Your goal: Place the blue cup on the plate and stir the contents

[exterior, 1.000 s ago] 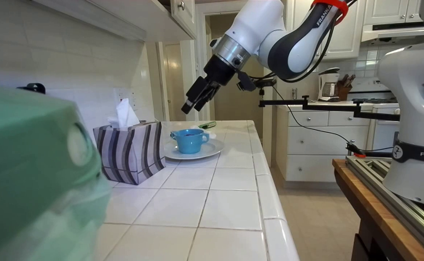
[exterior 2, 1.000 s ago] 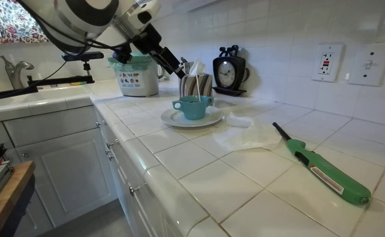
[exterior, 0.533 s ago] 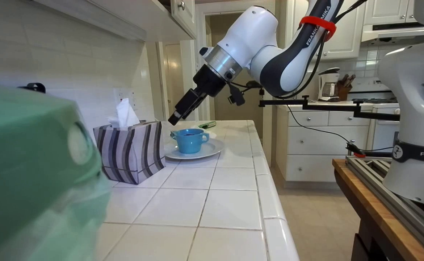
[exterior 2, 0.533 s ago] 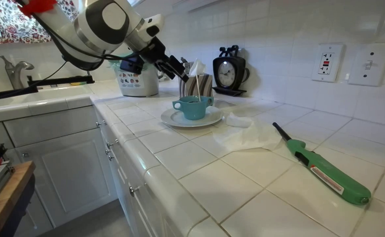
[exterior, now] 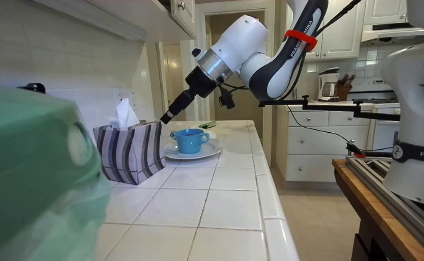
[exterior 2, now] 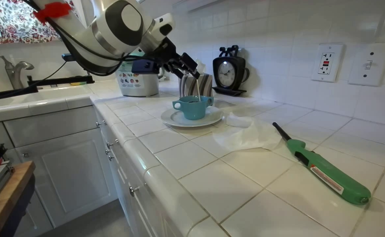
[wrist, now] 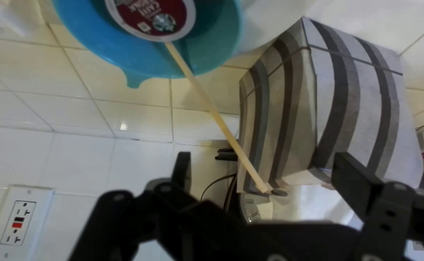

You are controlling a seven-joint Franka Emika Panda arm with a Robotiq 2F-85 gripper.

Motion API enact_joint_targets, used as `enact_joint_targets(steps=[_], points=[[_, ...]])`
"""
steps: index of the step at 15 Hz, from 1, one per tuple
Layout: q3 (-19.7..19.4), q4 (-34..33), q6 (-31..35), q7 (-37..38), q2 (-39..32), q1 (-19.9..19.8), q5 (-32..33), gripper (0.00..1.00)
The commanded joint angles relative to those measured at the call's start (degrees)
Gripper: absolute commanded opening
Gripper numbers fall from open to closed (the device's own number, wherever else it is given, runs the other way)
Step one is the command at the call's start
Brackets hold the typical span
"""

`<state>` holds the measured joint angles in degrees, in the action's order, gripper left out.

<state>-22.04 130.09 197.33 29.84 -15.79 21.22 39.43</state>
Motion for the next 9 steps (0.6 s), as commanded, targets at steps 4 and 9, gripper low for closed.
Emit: enact_joint_targets(steps=[4, 9], points=[[10.22, -5.80, 2.69, 0.35, -4.58, -12.90, 9.03, 0.99], [18.02, -7.09, 1.70, 2.35, -5.29, -20.71, 15.11, 1.00]])
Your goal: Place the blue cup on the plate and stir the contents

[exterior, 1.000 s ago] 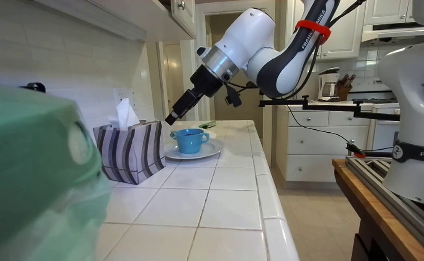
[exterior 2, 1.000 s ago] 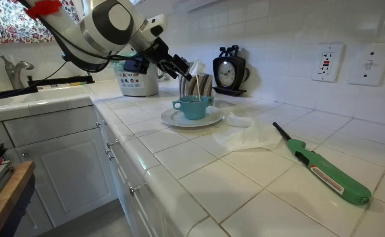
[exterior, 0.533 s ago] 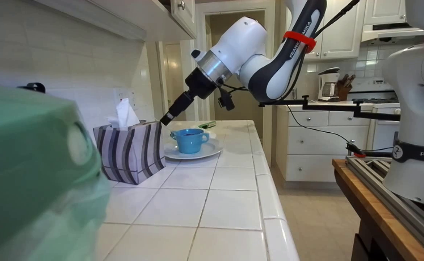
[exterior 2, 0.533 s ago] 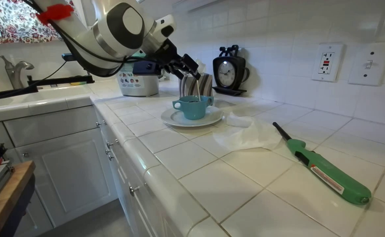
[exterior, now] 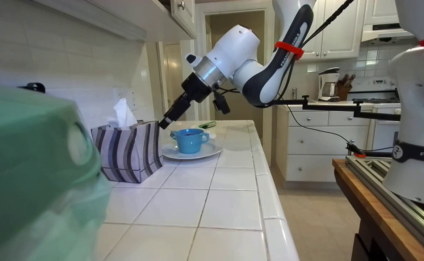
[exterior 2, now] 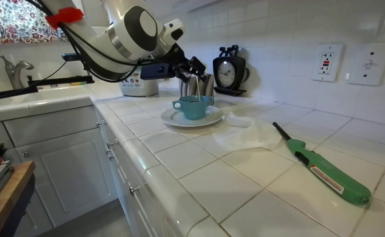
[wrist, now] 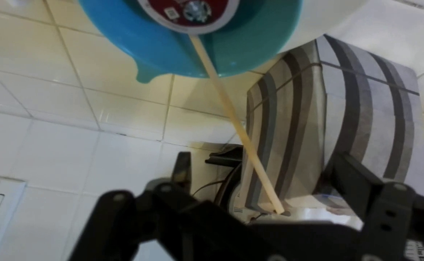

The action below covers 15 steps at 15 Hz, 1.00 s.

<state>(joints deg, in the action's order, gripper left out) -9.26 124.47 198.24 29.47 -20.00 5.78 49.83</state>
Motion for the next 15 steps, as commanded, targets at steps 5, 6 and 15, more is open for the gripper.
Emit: enact_joint_targets(steps=[5, 6, 15], points=[[14.06, 0.07, -1.60, 7.70, 0.45, -13.44, 12.86, 1.00], [14.98, 0.27, -2.34, 8.42, 1.14, -14.68, 13.92, 1.00], [17.43, -0.02, -2.53, 8.15, 2.28, -20.09, 15.88, 1.00]])
